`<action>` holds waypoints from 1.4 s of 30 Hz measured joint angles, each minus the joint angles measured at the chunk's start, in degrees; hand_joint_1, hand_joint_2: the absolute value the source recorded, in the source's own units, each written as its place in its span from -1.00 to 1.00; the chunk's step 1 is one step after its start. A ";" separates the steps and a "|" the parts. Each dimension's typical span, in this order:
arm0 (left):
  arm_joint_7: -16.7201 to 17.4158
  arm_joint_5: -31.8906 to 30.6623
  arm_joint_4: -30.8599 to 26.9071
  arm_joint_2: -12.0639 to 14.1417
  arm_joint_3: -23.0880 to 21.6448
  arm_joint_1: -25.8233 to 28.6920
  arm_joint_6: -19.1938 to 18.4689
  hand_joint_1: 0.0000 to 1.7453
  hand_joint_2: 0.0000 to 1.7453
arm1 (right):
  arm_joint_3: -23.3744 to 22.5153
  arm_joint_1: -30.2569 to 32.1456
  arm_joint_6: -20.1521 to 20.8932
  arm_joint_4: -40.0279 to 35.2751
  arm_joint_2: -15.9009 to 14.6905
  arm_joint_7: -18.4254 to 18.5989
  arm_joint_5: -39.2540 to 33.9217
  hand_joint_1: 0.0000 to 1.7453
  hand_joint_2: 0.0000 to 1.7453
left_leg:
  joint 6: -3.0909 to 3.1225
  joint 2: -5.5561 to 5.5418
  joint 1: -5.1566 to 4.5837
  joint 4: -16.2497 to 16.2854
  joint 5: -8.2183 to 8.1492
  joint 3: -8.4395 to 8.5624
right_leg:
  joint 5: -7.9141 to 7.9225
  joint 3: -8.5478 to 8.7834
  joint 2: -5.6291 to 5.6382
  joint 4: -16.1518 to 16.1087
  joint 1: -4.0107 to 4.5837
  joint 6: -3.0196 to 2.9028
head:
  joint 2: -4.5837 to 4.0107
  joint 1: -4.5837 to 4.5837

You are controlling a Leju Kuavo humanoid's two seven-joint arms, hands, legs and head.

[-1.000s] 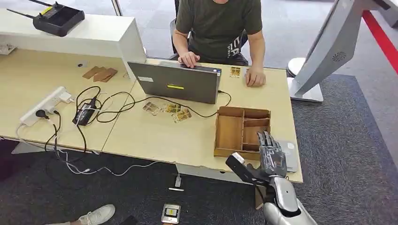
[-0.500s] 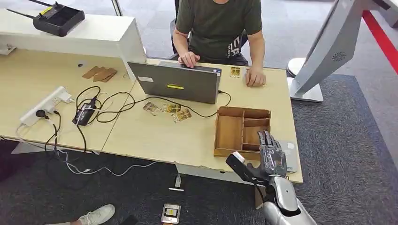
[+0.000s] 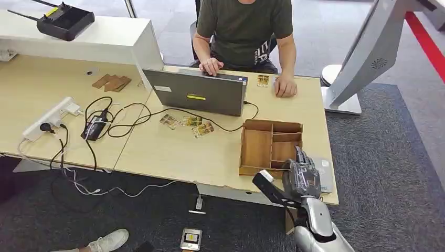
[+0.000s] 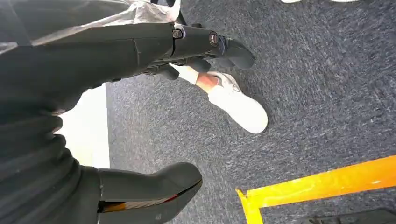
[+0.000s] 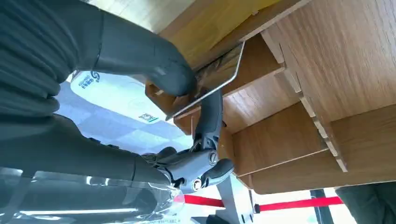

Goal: Pass the card to the sensor for recognition and then transmit it.

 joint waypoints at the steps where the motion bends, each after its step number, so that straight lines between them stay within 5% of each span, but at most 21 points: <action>1: 0.00 0.00 0.00 0.00 0.02 0.04 0.00 -1.00 1.00 | 0.00 -0.02 -0.02 -0.09 0.00 0.05 0.24 0.90 1.00 | 0.00 0.00 0.00 0.00 0.00 0.00 | 0.00 0.00 0.00 0.00 0.00 0.00 | 0.00 0.02; 33: -0.52 -0.61 0.00 0.00 0.42 0.57 0.13 -1.00 1.00 | -1.64 -0.59 1.09 -10.40 -0.04 1.03 4.35 0.90 1.00 | 0.00 0.01 0.00 0.00 0.00 0.01 | 0.00 0.00 0.00 0.00 0.00 0.00 | 0.00 0.02; 42: 1.01 -2.95 0.00 -0.37 0.39 -0.44 -1.03 -1.00 1.00 | -1.79 -7.51 5.84 -10.16 1.38 -0.65 2.65 0.96 1.00 | -0.01 0.01 0.00 0.00 0.03 0.02 | 0.02 0.01 0.01 0.03 0.00 0.01 | 0.00 0.02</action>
